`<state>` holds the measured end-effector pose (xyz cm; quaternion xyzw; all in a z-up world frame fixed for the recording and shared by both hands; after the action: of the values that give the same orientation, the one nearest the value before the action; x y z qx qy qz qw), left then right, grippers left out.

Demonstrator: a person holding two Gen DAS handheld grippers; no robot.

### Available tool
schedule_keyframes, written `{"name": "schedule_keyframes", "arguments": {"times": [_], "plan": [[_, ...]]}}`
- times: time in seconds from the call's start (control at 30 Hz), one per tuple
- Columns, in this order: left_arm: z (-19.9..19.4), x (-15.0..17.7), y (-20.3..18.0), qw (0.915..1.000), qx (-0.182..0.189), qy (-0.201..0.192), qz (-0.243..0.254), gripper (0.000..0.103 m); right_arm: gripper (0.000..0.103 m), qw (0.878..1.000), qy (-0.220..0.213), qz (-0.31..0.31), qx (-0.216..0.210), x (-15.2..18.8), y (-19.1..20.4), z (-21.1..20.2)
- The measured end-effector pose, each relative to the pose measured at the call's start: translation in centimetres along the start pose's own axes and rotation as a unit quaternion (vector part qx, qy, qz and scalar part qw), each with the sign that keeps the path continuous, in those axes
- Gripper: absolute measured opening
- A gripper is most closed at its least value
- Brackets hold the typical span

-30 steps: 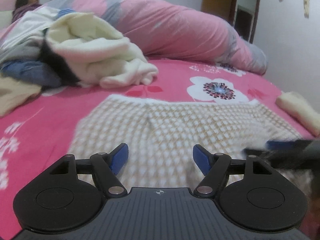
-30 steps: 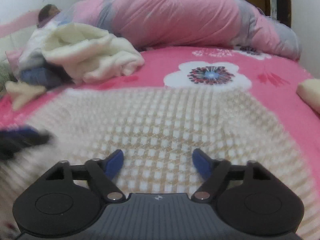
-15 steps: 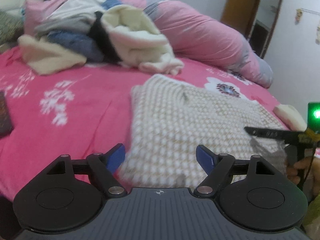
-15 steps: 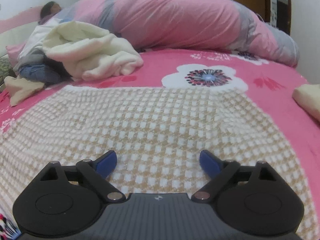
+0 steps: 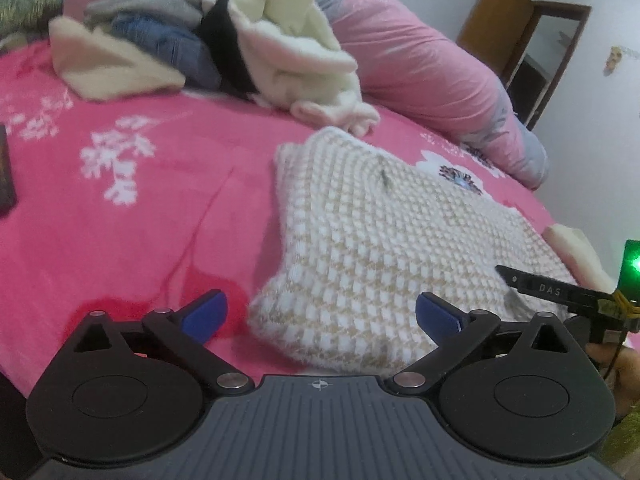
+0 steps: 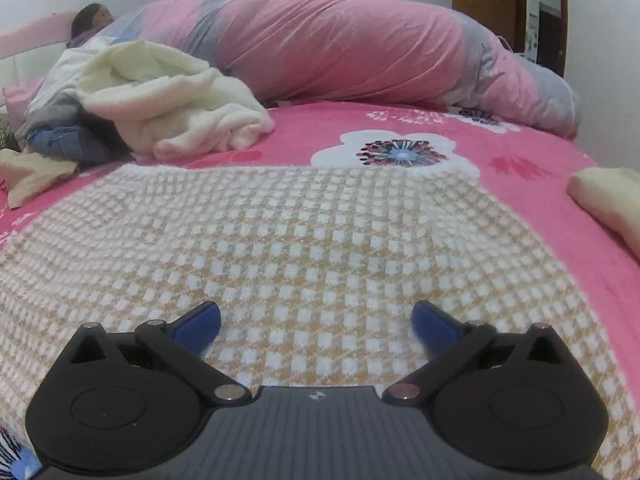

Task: Fold clothes
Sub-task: 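Roll the left tool and lower it to the folded cardigan's edge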

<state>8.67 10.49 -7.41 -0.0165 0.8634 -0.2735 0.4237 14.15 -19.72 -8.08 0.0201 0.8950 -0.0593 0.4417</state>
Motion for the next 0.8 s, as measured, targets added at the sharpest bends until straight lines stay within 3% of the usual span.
{"name": "schedule_keyframes", "arguments": {"times": [0.17, 0.43, 0.63, 0.8], "plan": [[1.6, -0.2, 1.0, 0.9994, 0.017, 0.023, -0.02, 0.102, 0.103, 1.0, 0.0, -0.001, -0.004, 0.0, -0.1, 0.0], [2.7, -1.3, 2.7, 0.994, 0.062, 0.016, -0.089, 0.102, 0.103, 1.0, -0.006, -0.002, -0.007, 0.2, -0.2, -0.1], [-0.1, -0.2, 2.9, 0.9904, 0.076, 0.017, -0.114, 0.101, 0.103, 1.0, -0.007, -0.002, -0.009, 0.1, -0.3, -0.1], [-3.3, 2.0, 2.3, 0.9885, 0.05, -0.017, -0.142, 0.101, 0.103, 1.0, -0.012, -0.002, -0.01, 0.3, -0.3, -0.1]]}}
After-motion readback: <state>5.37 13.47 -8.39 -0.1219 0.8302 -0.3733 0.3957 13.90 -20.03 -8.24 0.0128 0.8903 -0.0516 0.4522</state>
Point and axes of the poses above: each gripper's, at about its wrist camera, not at the fingertips, and z roughly the way its jaws point, y to its left, x to its underside, the point moved 4 cm from there along z, roughly the way its jaws point, and after that the axes turned 10 degrees about x, right-handed, at the moved point
